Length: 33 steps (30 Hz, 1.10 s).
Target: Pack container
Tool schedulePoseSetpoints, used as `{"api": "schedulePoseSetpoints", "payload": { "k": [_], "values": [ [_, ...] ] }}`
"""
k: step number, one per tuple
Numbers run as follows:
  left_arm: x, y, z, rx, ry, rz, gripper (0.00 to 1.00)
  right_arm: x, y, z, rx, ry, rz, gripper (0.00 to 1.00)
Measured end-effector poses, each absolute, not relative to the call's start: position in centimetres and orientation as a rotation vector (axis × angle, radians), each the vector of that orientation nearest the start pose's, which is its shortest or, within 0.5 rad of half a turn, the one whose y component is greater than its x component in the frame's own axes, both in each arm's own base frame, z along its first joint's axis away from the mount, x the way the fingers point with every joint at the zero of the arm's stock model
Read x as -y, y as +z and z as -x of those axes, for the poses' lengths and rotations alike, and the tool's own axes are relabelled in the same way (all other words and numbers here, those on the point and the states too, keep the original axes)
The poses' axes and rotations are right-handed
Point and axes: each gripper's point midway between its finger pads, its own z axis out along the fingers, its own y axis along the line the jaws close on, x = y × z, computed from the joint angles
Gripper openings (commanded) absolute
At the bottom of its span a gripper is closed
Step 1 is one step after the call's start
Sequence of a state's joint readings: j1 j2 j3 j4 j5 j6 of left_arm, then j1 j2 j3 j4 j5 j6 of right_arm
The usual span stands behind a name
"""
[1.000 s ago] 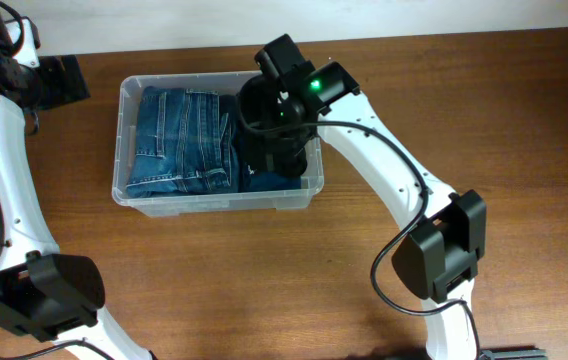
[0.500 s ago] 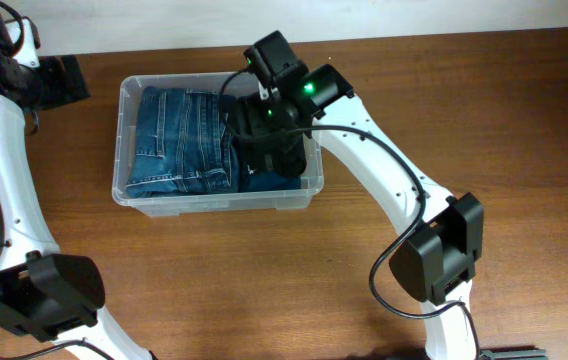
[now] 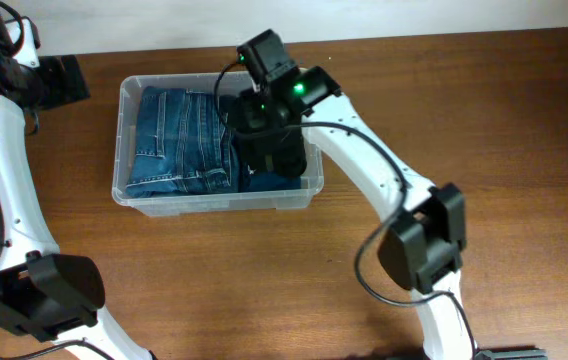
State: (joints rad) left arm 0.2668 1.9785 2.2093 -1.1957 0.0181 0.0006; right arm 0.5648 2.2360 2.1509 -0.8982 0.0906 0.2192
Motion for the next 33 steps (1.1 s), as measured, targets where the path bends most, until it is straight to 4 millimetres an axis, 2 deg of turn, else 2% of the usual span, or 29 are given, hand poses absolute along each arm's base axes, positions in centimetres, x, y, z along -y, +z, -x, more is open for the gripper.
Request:
{"api": "schedulePoseSetpoints", "payload": {
  "k": [3,10,17,20,25,26,27,28,29,30,31,33],
  "values": [
    [-12.6,26.8,-47.3,-2.516,0.083,0.33,0.99,-28.7,12.1,-48.4,-2.618,0.153,0.368,0.04],
    [-12.6,26.8,-47.3,-2.516,0.083,0.33,0.99,-28.8,11.1,-48.8,-2.647,0.153,0.278,0.04],
    [-12.6,26.8,-47.3,-2.516,0.083,0.33,0.99,-28.5,11.2,-48.9,-2.649,0.153,0.262,0.04],
    [-12.6,26.8,-47.3,-2.516,0.083,0.33,0.99,-28.0,11.9,-48.7,-2.659,0.154,0.26,0.15],
    [-12.6,26.9,-47.4,-2.509,0.084,0.329,0.99,-25.4,15.9,-48.4,-2.656,0.153,0.223,0.33],
    [-12.6,26.9,-47.4,-2.509,0.084,0.329,0.99,-24.4,17.8,-48.7,-2.631,0.16,0.196,0.41],
    [-12.6,26.9,-47.4,-2.509,0.084,0.329,0.99,-23.5,19.5,-48.7,-2.611,0.165,0.177,0.57],
    [-12.6,26.9,-47.4,-2.509,0.084,0.329,0.99,-22.9,20.6,-48.6,-2.599,0.166,0.169,0.63],
    [-12.7,26.9,-47.4,-2.508,0.084,0.329,0.99,-21.9,23.0,-48.3,-2.567,0.17,0.158,0.73],
    [-12.7,26.9,-47.4,-2.508,0.084,0.329,0.99,-21.0,25.3,-47.9,-2.535,0.178,0.139,0.89],
    [-12.6,26.9,-47.4,-2.509,0.084,0.329,0.99,-20.6,26.6,-47.5,-2.52,0.178,0.139,0.99],
    [-12.6,26.9,-47.4,-2.509,0.084,0.329,0.99,-19.1,31.2,-44.9,-2.471,0.198,0.129,0.98]
  ]
}}
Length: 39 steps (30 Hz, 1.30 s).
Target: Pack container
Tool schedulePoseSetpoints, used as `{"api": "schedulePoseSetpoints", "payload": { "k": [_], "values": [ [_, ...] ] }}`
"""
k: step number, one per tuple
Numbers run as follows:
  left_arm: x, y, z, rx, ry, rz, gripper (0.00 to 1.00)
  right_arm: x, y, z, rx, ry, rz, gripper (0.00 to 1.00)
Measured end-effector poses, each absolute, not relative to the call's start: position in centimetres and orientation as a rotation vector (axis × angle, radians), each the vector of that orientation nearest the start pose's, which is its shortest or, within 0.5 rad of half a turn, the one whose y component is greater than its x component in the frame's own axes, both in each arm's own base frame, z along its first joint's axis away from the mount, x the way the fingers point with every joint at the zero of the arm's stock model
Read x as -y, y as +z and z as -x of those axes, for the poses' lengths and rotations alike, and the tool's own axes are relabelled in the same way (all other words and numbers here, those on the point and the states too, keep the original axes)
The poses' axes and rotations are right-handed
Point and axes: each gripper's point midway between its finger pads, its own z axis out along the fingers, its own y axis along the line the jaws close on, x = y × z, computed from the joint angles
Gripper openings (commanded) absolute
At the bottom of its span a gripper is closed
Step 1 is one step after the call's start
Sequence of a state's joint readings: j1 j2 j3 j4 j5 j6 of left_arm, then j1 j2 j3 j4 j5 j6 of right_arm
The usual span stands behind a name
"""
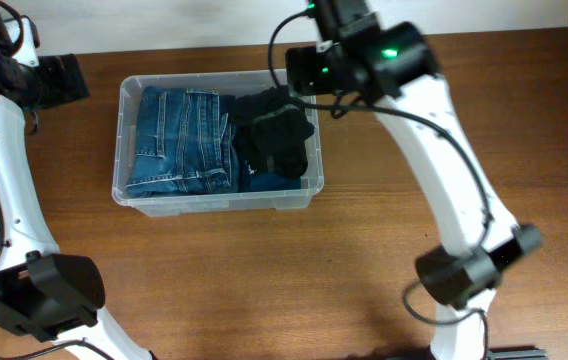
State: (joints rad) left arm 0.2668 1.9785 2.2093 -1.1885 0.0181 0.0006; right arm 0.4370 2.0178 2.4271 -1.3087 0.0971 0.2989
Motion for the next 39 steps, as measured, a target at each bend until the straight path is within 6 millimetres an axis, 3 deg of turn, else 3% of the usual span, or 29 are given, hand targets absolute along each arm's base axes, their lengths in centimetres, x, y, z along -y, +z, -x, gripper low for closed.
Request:
{"api": "schedulePoseSetpoints", "payload": {
  "k": [5,11,19,22,27,29,33,37,39],
  "values": [
    [-12.6,26.9,-47.4,-2.51,0.084,0.328,0.99,-16.4,36.5,-39.0,-2.444,0.207,0.133,0.98],
    [-12.6,26.9,-47.4,-2.509,0.084,0.329,0.99,-13.4,38.0,-32.6,-2.517,0.175,0.143,0.98],
    [-12.6,26.9,-47.4,-2.509,0.084,0.329,0.99,-10.5,42.4,-28.0,-2.381,0.144,0.209,0.98],
    [-12.6,26.9,-47.4,-2.509,0.084,0.329,0.99,-8.0,45.6,-24.8,-2.257,0.123,0.172,0.98],
    [-12.6,26.9,-47.4,-2.509,0.084,0.329,0.99,-4.3,47.8,-20.8,-2.132,0.09,0.082,0.98],
    [-12.6,26.9,-47.4,-2.509,0.084,0.328,0.99,-2.5,48.8,-20.5,-2.041,0.073,-0.009,0.98],
    [-12.7,26.9,-47.4,-2.509,0.084,0.329,0.99,-0.2,47.5,-20.2,-1.957,0.015,-0.103,0.98],
    [-12.7,26.9,-47.4,-2.509,0.085,0.328,0.99,0.0,45.7,-20.5,-1.855,0.005,-0.063,0.98],
    [-12.7,26.9,-47.4,-2.509,0.085,0.329,0.99,-0.1,43.3,-20.4,-1.799,0.014,-0.031,0.98]
  ]
}}
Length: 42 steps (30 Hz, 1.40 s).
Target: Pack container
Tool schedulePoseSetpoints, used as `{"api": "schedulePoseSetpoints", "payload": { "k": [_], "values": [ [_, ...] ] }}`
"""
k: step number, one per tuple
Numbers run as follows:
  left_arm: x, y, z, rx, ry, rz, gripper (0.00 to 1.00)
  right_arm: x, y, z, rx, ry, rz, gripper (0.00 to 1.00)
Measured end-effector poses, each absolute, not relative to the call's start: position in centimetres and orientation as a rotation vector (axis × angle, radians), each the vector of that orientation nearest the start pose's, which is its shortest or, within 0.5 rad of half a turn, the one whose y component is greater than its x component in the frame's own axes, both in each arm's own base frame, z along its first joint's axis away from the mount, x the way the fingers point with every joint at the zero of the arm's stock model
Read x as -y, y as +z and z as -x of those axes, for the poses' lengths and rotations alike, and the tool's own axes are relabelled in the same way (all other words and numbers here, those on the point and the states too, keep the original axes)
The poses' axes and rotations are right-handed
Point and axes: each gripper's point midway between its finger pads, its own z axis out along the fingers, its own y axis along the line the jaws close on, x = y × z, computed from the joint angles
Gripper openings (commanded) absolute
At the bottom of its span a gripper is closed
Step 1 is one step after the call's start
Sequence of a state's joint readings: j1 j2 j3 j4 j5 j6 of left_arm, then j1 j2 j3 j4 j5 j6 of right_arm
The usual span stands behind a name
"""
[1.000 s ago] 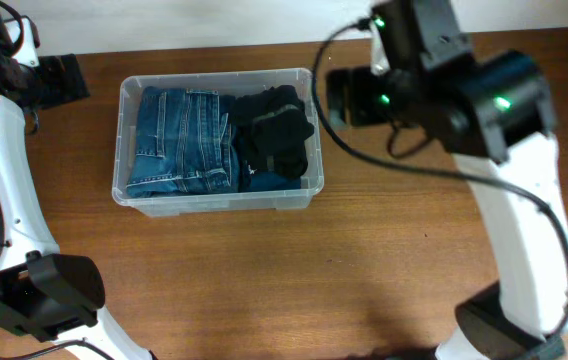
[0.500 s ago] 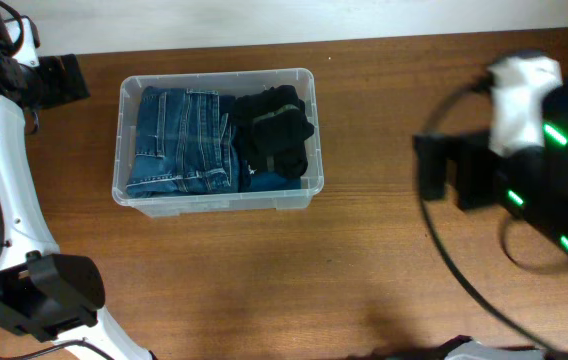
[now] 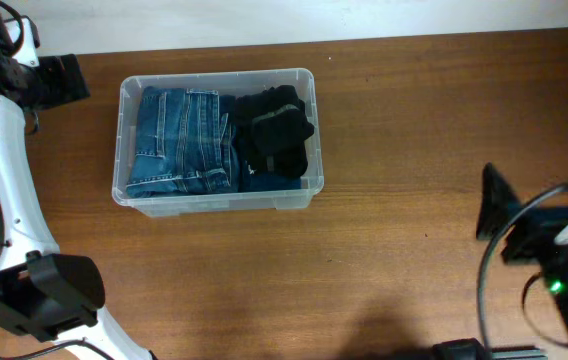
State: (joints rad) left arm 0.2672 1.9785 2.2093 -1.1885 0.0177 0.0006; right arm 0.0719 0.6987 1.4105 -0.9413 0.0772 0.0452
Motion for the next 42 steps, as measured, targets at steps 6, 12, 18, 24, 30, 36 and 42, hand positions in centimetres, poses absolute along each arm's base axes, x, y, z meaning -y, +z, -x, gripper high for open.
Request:
{"api": "schedulePoseSetpoints", "payload": {
  "k": [6,12,18,24,30,36,42],
  "values": [
    [-12.6,26.9,-47.4,-2.509,0.084,0.329,0.99,-0.2,36.4,-21.7,-1.68,0.038,0.0,0.98],
    [-12.6,26.9,-47.4,-2.512,0.084,0.329,0.99,-0.8,27.3,-24.0,-1.608,0.079,0.036,0.98],
    [-12.6,26.9,-47.4,-2.51,0.084,0.329,0.99,-1.0,21.7,-24.8,-1.559,0.097,0.045,0.98],
    [-12.6,26.9,-47.4,-2.51,0.084,0.329,0.99,-1.0,18.8,-24.9,-1.587,0.107,0.034,0.98],
    [-12.7,26.9,-47.4,-2.509,0.084,0.329,0.99,-1.0,16.1,-24.9,-1.647,0.113,0.027,0.98],
    [-12.6,26.9,-47.4,-2.51,0.085,0.329,0.99,-0.7,15.0,-24.8,-1.684,0.106,0.012,0.98],
    [-12.7,26.9,-47.4,-2.51,0.084,0.329,0.99,-0.6,15.0,-24.8,-1.685,0.099,0.003,0.98]
  ]
}}
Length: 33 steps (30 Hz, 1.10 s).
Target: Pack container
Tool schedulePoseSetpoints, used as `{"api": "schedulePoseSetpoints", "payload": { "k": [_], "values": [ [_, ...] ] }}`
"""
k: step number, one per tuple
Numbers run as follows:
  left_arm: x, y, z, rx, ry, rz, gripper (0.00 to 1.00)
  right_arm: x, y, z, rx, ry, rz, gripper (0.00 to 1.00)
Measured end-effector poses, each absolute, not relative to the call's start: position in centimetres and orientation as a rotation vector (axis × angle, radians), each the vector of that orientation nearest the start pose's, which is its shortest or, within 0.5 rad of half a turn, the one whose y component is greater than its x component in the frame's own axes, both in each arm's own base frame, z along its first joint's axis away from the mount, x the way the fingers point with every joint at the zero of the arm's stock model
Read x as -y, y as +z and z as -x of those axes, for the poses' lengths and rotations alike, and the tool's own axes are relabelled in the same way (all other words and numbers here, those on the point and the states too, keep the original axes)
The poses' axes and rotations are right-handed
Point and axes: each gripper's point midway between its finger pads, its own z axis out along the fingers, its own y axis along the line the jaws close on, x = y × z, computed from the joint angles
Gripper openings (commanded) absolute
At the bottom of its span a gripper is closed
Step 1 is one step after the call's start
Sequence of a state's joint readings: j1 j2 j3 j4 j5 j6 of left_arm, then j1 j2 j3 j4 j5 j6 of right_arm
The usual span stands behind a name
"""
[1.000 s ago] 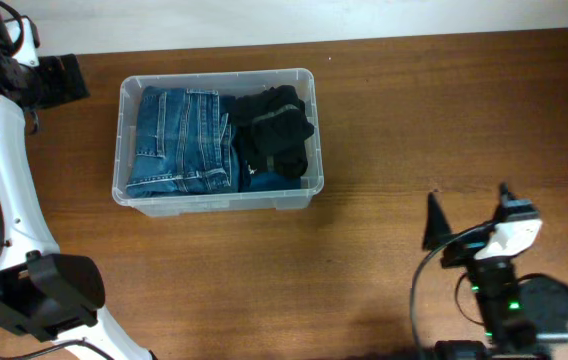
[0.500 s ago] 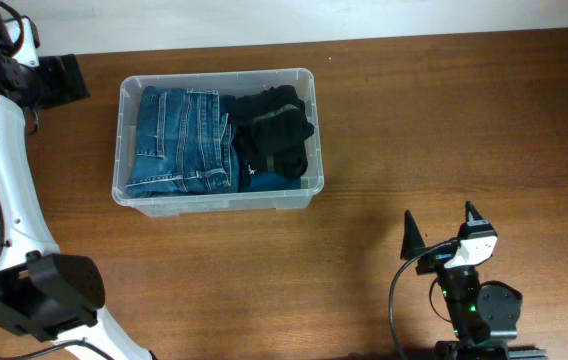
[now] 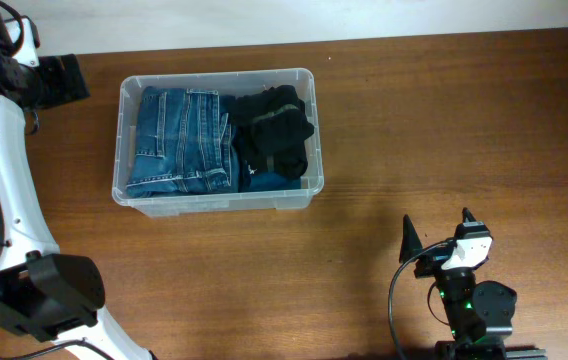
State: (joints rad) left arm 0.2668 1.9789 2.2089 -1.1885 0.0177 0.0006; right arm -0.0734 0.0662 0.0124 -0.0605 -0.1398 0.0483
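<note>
A clear plastic container [image 3: 120, 140] stands at the back left of the wooden table. Folded blue jeans [image 3: 179, 140] fill its left part, and a black garment [image 3: 276, 130] lies bunched in its right part over more blue cloth. My right gripper [image 3: 437, 228] sits folded back at the table's front right, far from the container, its two dark fingertips apart and holding nothing. My left gripper [image 3: 61, 80] hangs beyond the container's far left corner; whether its jaws are open or shut is not visible.
The left arm's white links [image 3: 4, 180] run down the table's left edge to its base [image 3: 44, 292]. The right arm's base [image 3: 474, 305] is at the front right. Bare wood lies between the container and the right arm.
The right arm has drawn back from the table's right edge to a folded pose at the front right. The container, its clothes and the left arm have not moved.
My right gripper was first down in the container's right part on the black garment. Then it stood above the container's far right corner, with the garment left inside. After that the arm was at the right edge, and now it is folded at the front right.
</note>
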Motion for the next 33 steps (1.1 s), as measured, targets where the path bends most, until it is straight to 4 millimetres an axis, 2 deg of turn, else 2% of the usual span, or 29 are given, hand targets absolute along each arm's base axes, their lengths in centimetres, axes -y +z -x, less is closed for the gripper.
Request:
{"api": "schedulePoseSetpoints", "payload": {
  "k": [28,31,33],
  "values": [
    [-12.2,26.5,-46.9,-2.538,0.068,0.326,0.99,-0.5,15.0,-24.8,-1.685,0.096,0.0,0.98],
    [-11.3,27.5,-47.3,-2.504,0.057,0.296,0.99,-0.5,15.0,-24.8,-1.685,0.096,0.0,0.98],
    [-10.0,29.2,-47.8,-2.448,0.05,0.252,0.99,-0.5,15.0,-24.8,-1.685,0.096,-0.001,0.98]
  ]
}}
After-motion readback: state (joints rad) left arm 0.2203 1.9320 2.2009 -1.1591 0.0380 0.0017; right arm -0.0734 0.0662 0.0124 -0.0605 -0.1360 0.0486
